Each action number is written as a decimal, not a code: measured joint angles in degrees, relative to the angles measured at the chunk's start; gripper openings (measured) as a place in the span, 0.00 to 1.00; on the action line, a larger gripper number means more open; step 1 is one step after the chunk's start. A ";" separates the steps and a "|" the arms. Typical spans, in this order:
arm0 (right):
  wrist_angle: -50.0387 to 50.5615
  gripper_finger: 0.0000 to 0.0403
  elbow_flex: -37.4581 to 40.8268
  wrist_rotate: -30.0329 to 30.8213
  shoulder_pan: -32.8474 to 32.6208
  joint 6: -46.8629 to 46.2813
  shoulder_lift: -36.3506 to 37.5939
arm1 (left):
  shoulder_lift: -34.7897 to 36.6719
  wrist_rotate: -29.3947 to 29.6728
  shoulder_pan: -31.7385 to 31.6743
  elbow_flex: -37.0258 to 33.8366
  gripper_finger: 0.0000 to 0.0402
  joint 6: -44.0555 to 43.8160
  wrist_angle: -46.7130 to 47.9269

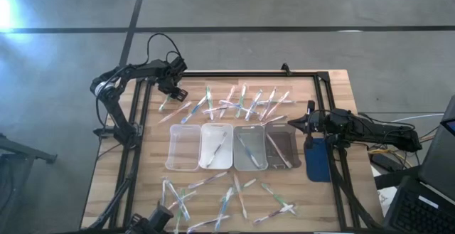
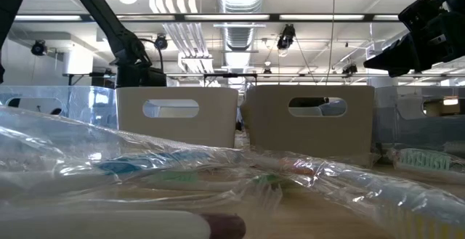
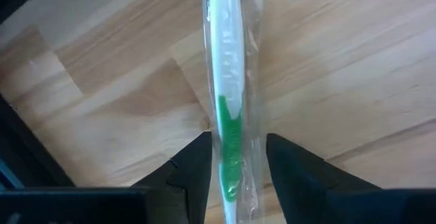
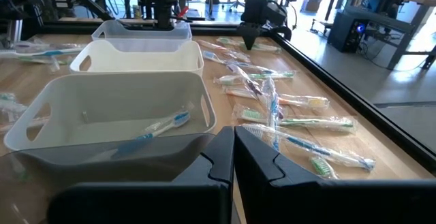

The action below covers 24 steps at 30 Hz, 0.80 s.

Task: Pick & Place Toothbrushes
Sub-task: Put the green toothbrush into the transparent bin

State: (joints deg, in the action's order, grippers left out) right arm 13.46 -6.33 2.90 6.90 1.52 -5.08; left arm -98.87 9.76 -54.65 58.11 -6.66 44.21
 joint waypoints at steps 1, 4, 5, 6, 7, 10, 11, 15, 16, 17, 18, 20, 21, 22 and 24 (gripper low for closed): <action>-0.01 0.02 0.00 0.00 0.00 0.00 0.00 | 0.00 -0.08 0.00 0.00 0.34 -0.08 -0.10; -0.01 0.02 0.00 0.00 0.00 0.00 0.00 | -0.02 -0.31 0.02 0.00 0.28 -0.25 -0.25; 0.01 0.02 0.00 0.00 0.00 0.00 0.00 | -0.04 -0.34 0.02 0.04 0.26 -0.25 -0.27; -0.01 0.02 0.00 0.00 0.00 0.00 0.00 | -0.06 -0.38 0.02 0.07 0.24 -0.27 -0.29; -0.01 0.02 0.00 0.00 0.00 0.00 0.00 | -0.08 -0.42 0.02 0.13 0.22 -0.25 -0.29; 0.00 0.02 0.00 0.00 0.00 0.00 0.00 | -0.11 -0.60 0.06 0.20 0.17 -0.25 -0.31; 0.00 0.02 0.00 0.00 0.00 0.00 0.00 | -0.13 -0.66 0.07 0.22 0.15 -0.27 -0.33; 0.00 0.02 0.00 0.00 0.00 0.00 0.00 | -0.15 -0.68 0.09 0.22 0.09 -0.25 -0.47; -0.01 0.02 0.00 0.02 0.00 0.02 0.00 | -0.15 -0.60 0.08 0.22 0.07 -0.25 -0.49; -0.01 0.02 0.00 0.00 0.00 0.00 0.00 | -0.13 -0.44 0.07 0.22 0.06 -0.21 -0.53; -0.01 0.02 0.00 0.00 0.00 0.00 0.00 | -0.02 -0.27 0.07 0.22 0.05 0.01 -0.57; 0.00 0.02 0.00 0.00 0.00 0.00 0.01 | 0.37 0.20 0.00 0.20 0.05 0.14 -0.72; -0.01 0.02 0.00 0.01 0.00 0.00 0.00 | 0.57 1.04 -0.03 0.18 0.05 0.16 -0.91; -0.01 0.02 0.00 0.00 0.00 0.00 0.00 | 0.92 1.24 -0.12 0.19 0.05 0.14 -0.90; 0.01 0.02 0.00 0.02 0.00 0.00 0.01 | 2.03 1.22 -0.14 0.17 0.07 0.14 -0.41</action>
State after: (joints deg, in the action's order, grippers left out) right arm 13.47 -6.33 2.91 6.90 1.52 -5.07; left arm -96.84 10.98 -54.80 58.28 -6.52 43.80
